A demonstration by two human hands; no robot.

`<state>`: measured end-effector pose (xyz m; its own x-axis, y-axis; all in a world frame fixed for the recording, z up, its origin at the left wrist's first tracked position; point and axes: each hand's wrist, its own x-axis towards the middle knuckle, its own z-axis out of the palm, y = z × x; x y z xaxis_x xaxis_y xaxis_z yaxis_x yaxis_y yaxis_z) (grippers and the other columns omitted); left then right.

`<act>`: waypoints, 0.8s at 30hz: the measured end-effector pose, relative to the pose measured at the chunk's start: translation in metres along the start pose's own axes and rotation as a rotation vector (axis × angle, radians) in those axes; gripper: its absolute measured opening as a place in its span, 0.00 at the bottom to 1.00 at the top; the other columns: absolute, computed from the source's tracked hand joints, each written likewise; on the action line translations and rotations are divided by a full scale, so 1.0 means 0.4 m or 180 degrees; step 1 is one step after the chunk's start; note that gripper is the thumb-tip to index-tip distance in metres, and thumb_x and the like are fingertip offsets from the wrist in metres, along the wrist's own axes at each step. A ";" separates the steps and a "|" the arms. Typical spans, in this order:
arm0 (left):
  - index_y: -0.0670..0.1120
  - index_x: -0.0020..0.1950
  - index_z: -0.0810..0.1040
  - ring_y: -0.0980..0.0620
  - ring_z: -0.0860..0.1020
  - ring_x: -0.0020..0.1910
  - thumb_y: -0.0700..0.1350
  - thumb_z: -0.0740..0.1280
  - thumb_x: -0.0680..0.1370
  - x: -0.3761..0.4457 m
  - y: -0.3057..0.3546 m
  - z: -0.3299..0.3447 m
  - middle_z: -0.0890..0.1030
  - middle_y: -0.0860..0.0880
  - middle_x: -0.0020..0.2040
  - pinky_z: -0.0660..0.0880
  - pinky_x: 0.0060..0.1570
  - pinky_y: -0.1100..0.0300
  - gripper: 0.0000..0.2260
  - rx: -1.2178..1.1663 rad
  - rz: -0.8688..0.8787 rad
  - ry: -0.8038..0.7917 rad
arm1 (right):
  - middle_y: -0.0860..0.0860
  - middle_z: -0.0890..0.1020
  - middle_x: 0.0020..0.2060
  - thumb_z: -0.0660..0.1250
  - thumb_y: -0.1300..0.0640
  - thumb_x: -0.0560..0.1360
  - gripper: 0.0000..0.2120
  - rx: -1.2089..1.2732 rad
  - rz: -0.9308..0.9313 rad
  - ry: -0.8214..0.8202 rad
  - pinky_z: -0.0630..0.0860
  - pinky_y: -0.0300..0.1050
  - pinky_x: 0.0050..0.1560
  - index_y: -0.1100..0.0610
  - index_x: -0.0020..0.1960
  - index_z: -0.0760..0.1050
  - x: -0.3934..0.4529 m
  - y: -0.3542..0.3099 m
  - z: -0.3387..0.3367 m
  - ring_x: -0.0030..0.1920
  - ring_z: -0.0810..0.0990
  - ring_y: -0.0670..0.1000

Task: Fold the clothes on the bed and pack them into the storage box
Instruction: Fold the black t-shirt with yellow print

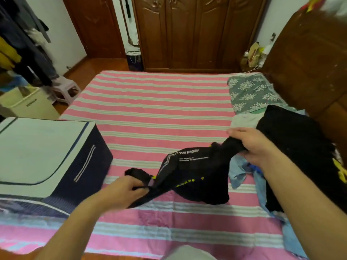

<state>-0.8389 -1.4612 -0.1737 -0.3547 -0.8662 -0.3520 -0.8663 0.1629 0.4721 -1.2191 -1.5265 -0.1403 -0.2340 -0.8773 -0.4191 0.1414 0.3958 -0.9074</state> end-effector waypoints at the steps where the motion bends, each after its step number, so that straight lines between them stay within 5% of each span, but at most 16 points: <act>1: 0.55 0.46 0.80 0.62 0.77 0.36 0.57 0.64 0.82 0.015 0.042 0.011 0.80 0.58 0.38 0.68 0.34 0.65 0.10 0.0388 0.0076 -0.0091 | 0.54 0.78 0.37 0.69 0.61 0.79 0.01 -0.0284 0.0020 -0.0239 0.78 0.43 0.34 0.58 0.50 0.79 -0.026 0.018 0.024 0.40 0.78 0.51; 3: 0.63 0.66 0.73 0.57 0.79 0.49 0.64 0.62 0.80 0.034 0.121 0.033 0.78 0.62 0.51 0.72 0.42 0.60 0.16 0.0496 0.0336 0.0341 | 0.53 0.77 0.37 0.70 0.61 0.78 0.01 -0.0383 0.0030 -0.0679 0.78 0.44 0.35 0.58 0.49 0.78 -0.079 0.044 0.075 0.39 0.78 0.50; 5: 0.64 0.75 0.63 0.58 0.77 0.51 0.65 0.63 0.79 0.053 0.189 0.048 0.74 0.64 0.53 0.74 0.47 0.58 0.25 0.0091 0.0586 0.0817 | 0.52 0.78 0.36 0.71 0.61 0.77 0.01 -0.0329 0.0014 -0.1013 0.77 0.43 0.34 0.57 0.47 0.79 -0.119 0.062 0.114 0.37 0.79 0.49; 9: 0.67 0.68 0.65 0.62 0.78 0.45 0.66 0.70 0.73 0.067 0.284 0.069 0.77 0.65 0.53 0.76 0.48 0.57 0.26 -0.0632 0.0827 0.0836 | 0.55 0.83 0.42 0.71 0.58 0.78 0.05 -0.0270 0.0048 -0.1121 0.81 0.49 0.47 0.59 0.50 0.81 -0.161 0.089 0.147 0.45 0.83 0.55; 14: 0.56 0.53 0.74 0.54 0.81 0.42 0.56 0.69 0.79 0.086 0.311 0.091 0.82 0.58 0.43 0.78 0.42 0.56 0.08 -0.1179 0.0215 0.1133 | 0.61 0.83 0.58 0.61 0.52 0.84 0.15 0.1065 0.0305 -0.1213 0.76 0.54 0.62 0.60 0.64 0.77 -0.192 0.133 0.153 0.62 0.81 0.58; 16: 0.49 0.49 0.79 0.47 0.84 0.43 0.49 0.67 0.82 0.096 0.302 0.090 0.85 0.49 0.42 0.80 0.47 0.48 0.05 -0.2208 -0.0316 0.1086 | 0.56 0.84 0.59 0.60 0.55 0.84 0.13 0.1325 0.0114 -0.1118 0.76 0.50 0.61 0.57 0.65 0.75 -0.203 0.164 0.157 0.62 0.81 0.54; 19: 0.41 0.53 0.82 0.38 0.85 0.49 0.47 0.63 0.85 0.085 0.310 0.077 0.86 0.38 0.48 0.80 0.55 0.40 0.12 -0.3743 -0.0781 0.0833 | 0.45 0.84 0.55 0.67 0.57 0.80 0.10 -0.0345 -0.0792 -0.0433 0.78 0.45 0.60 0.49 0.60 0.78 -0.219 0.245 0.162 0.58 0.81 0.46; 24: 0.47 0.51 0.84 0.44 0.86 0.46 0.57 0.59 0.84 0.060 0.325 0.078 0.87 0.44 0.45 0.81 0.54 0.42 0.19 -0.3570 -0.0775 0.0627 | 0.40 0.82 0.53 0.69 0.58 0.76 0.14 -0.1101 -0.1576 -0.0071 0.76 0.42 0.57 0.41 0.57 0.77 -0.237 0.319 0.172 0.55 0.80 0.43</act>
<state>-0.9709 -1.4460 -0.1461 -0.0755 -0.8915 -0.4467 -0.0719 -0.4420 0.8941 -1.1125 -1.4115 -0.2142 -0.1714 -0.9838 0.0530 -0.3011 0.0011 -0.9536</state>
